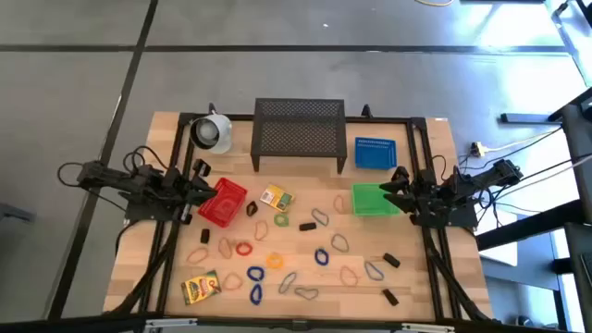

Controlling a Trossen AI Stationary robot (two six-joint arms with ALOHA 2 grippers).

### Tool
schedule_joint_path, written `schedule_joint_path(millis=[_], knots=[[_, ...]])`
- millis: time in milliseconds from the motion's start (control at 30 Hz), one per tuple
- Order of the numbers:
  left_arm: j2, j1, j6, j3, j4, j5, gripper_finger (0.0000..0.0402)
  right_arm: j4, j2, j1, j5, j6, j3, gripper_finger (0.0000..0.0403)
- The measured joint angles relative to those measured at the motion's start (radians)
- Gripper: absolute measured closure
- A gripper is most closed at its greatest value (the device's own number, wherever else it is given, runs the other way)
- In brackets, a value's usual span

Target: Pick & Place Office Desk Supplies

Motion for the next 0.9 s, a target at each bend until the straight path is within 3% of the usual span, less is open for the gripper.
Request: schedule_joint_path(millis=[500, 900], knots=[[0.0, 0.0, 0.0, 0.0, 0.0, 0.0, 0.0386, -0.001, 0.0, 0.0, 0.008, 0.002, 0.0, 0.0221], [0.0, 0.0, 0.0, 0.0, 0.0, 0.0, 0.0386, -0.001, 0.0, 0.0, 0.008, 0.103, 0.0, 0.0221]])
